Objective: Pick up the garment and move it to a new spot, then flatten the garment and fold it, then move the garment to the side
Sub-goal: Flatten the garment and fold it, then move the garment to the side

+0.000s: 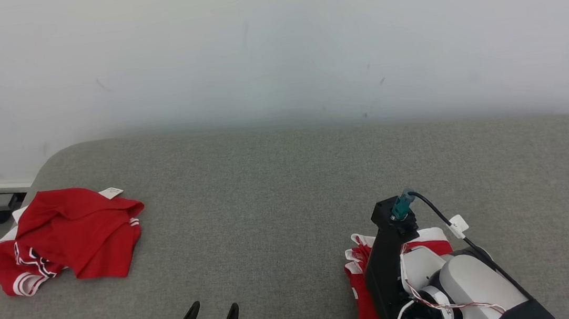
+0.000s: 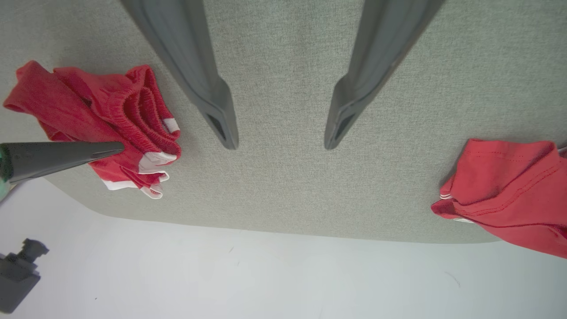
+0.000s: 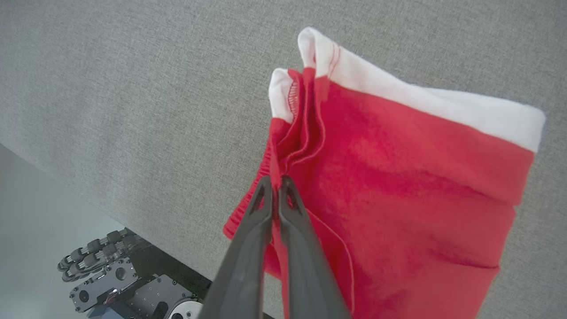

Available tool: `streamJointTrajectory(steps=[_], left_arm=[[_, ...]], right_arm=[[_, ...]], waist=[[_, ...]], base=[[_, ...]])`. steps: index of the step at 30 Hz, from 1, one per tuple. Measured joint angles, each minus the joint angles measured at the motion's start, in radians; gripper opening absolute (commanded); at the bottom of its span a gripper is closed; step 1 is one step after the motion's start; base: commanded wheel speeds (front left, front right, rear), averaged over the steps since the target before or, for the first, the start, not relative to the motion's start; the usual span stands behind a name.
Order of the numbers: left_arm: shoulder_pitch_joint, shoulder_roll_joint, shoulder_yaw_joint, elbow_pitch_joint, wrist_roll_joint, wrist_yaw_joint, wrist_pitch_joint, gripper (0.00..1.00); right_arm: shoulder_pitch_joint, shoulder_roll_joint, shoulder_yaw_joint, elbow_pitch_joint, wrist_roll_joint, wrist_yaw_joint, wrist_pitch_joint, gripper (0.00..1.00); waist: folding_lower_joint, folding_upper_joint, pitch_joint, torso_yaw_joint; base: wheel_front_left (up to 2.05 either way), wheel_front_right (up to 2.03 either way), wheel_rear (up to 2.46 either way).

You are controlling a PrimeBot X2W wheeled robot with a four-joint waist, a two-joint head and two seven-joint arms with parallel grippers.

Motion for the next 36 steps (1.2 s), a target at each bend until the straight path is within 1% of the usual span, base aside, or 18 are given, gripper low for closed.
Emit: streamJointTrajectory(steps=[5, 6, 7, 8, 9, 19, 22, 25, 27, 29, 32, 36], left_arm=[[0.0, 0.0, 0.001, 0.002, 0.0, 0.0, 0.0, 1.0], [0.0, 0.0, 0.001, 0.002, 0.0, 0.0, 0.0, 1.0], [0.0, 0.0, 0.001, 0.003, 0.0, 0.0, 0.0, 1.0], [0.0, 0.001, 0.002, 0.003, 0.0, 0.0, 0.0, 1.0], [0.0, 0.001, 0.002, 0.003, 0.0, 0.0, 0.0, 1.0], [0.0, 0.003, 0.009, 0.004, -0.004, 0.0, -0.008, 1.0], [0.0, 0.005, 0.013, 0.004, -0.005, 0.0, -0.009, 1.0], [0.0, 0.005, 0.013, 0.004, -0.005, 0.0, -0.009, 1.0], [0.001, 0.004, 0.013, 0.003, -0.005, 0.0, -0.009, 1.0], [0.002, 0.004, 0.013, 0.003, -0.005, 0.0, -0.009, 1.0], [0.004, 0.005, 0.013, 0.002, -0.005, 0.0, -0.009, 1.0], [0.005, 0.005, 0.012, -0.002, -0.004, 0.0, -0.009, 1.0]], right_arm=[[-0.004, 0.0, 0.002, 0.012, 0.003, -0.009, 0.001, 0.0], [-0.005, 0.0, 0.0, 0.016, 0.003, -0.013, 0.001, 0.21], [-0.006, 0.0, -0.003, 0.017, 0.003, -0.016, 0.001, 0.78], [-0.007, 0.0, -0.008, 0.02, 0.003, -0.017, 0.001, 0.78], [-0.009, 0.0, -0.013, 0.022, 0.003, -0.017, 0.001, 1.0], [-0.028, -0.006, -0.098, 0.001, -0.011, -0.025, -0.018, 1.0], [-0.044, -0.042, -0.124, -0.017, -0.038, -0.025, -0.028, 1.0], [-0.032, -0.105, -0.141, -0.043, -0.083, -0.026, -0.027, 1.0], [0.001, -0.148, -0.141, -0.067, -0.124, -0.026, -0.026, 1.0], [0.052, -0.176, -0.143, -0.091, -0.144, -0.026, -0.018, 1.0], [0.123, -0.181, -0.161, -0.11, -0.157, -0.026, -0.017, 1.0], [0.169, -0.18, -0.194, -0.12, -0.18, -0.026, -0.022, 1.0]], waist=[[0.0, 0.0, 0.004, 0.004], [0.0, 0.0, 0.005, 0.004], [0.0, 0.0, 0.005, 0.005], [0.0, 0.0, 0.005, 0.005], [0.0, 0.0, 0.005, 0.005], [0.0, 0.0, 0.005, -0.004], [0.0, 0.0, 0.003, -0.011], [0.0, 0.0, 0.001, -0.017], [0.0, 0.0, 0.0, -0.02], [0.0, 0.0, -0.001, -0.023], [0.0, 0.0, -0.002, -0.028], [0.0, 0.0, 0.003, -0.032]], base=[[0.0, 0.0, 0.0], [0.0, 0.0, 0.0], [0.0, 0.0, 0.0], [0.0, 0.0, 0.0], [0.0, 0.0, 0.0], [0.0, 0.0, 0.0], [0.0, 0.0, 0.0], [0.0, 0.0, 0.0], [0.0, 0.0, 0.0], [0.0, 0.0, 0.0], [0.0, 0.0, 0.0], [0.0, 0.0, 0.0]])
